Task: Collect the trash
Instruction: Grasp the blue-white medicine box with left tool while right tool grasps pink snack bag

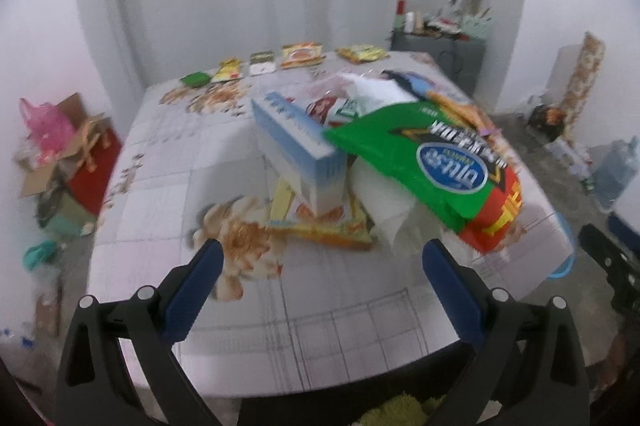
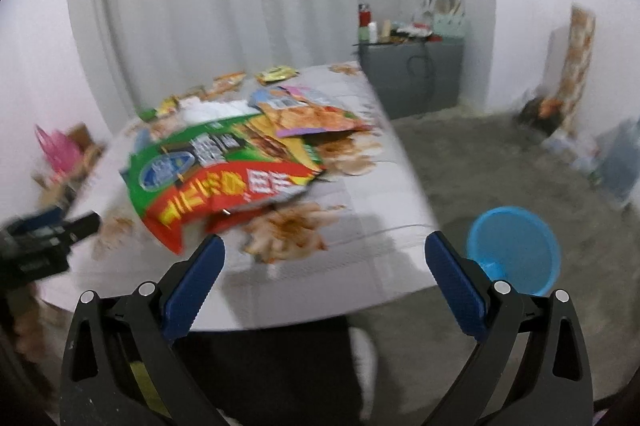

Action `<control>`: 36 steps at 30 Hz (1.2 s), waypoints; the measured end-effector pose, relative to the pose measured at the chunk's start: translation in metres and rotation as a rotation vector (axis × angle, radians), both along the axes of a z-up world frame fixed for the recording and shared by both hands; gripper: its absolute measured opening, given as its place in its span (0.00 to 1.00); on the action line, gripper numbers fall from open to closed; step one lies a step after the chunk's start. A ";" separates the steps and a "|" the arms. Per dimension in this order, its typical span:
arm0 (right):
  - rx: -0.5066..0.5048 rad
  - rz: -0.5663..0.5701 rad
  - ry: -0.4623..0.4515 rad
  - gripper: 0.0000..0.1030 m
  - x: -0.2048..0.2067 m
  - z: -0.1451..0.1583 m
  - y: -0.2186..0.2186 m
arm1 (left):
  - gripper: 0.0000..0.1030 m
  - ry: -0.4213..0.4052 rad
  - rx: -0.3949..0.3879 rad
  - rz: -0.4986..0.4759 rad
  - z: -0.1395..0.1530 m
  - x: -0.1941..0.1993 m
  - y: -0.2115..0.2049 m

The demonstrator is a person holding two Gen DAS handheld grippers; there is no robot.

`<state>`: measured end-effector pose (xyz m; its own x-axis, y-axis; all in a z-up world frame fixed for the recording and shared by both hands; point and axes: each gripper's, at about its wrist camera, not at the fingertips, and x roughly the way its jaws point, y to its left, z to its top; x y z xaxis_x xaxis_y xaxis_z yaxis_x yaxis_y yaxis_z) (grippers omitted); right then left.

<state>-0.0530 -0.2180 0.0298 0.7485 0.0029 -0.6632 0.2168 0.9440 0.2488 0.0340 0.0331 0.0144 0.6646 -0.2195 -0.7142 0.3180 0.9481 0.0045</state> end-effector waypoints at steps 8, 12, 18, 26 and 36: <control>0.181 0.025 -0.018 0.91 0.024 0.012 -0.022 | 0.95 0.047 -0.283 -0.037 0.013 0.032 0.026; 0.195 0.016 -0.027 0.87 0.042 0.021 -0.036 | 0.95 0.031 -0.316 -0.005 0.024 0.053 0.030; 0.175 -0.010 -0.044 0.84 0.066 0.033 -0.054 | 0.95 0.036 -0.255 0.065 0.029 0.103 0.025; 0.173 -0.041 0.021 0.83 0.096 0.026 -0.070 | 0.84 0.186 -0.152 0.074 -0.008 0.166 0.006; 0.487 -0.033 0.111 0.79 0.129 -0.006 -0.095 | 0.53 0.309 -0.306 0.119 -0.027 0.177 0.039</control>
<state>0.0758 -0.3128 0.0241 0.6782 0.3091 -0.6667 0.2951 0.7162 0.6324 0.2109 0.0721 -0.0123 0.4637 -0.3869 -0.7970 0.1491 0.9208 -0.3603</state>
